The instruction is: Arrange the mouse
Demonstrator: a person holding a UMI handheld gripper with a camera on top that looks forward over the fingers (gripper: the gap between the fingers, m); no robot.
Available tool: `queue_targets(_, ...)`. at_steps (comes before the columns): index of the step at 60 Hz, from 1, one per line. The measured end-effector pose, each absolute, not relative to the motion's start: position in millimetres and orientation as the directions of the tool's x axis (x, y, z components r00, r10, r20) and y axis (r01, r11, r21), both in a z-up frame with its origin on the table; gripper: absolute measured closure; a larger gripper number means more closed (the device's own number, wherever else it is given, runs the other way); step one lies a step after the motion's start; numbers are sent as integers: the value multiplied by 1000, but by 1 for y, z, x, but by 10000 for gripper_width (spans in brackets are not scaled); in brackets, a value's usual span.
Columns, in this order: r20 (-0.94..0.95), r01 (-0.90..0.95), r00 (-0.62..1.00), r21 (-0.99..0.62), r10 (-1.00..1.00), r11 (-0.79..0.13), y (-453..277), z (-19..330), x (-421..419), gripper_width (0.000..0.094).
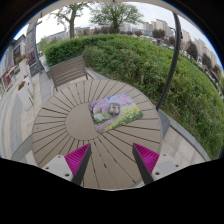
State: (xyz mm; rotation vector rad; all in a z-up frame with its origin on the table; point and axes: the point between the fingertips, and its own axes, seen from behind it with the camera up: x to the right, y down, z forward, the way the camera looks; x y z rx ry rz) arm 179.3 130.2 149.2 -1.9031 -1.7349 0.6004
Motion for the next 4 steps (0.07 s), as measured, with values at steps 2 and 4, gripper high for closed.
queue_targets(2, 5, 779, 98, -622, 995, -73, 131, 148, 178, 85)
queue_targets(4, 0, 782, 102, -618, 995, -81, 130, 146, 178, 86)
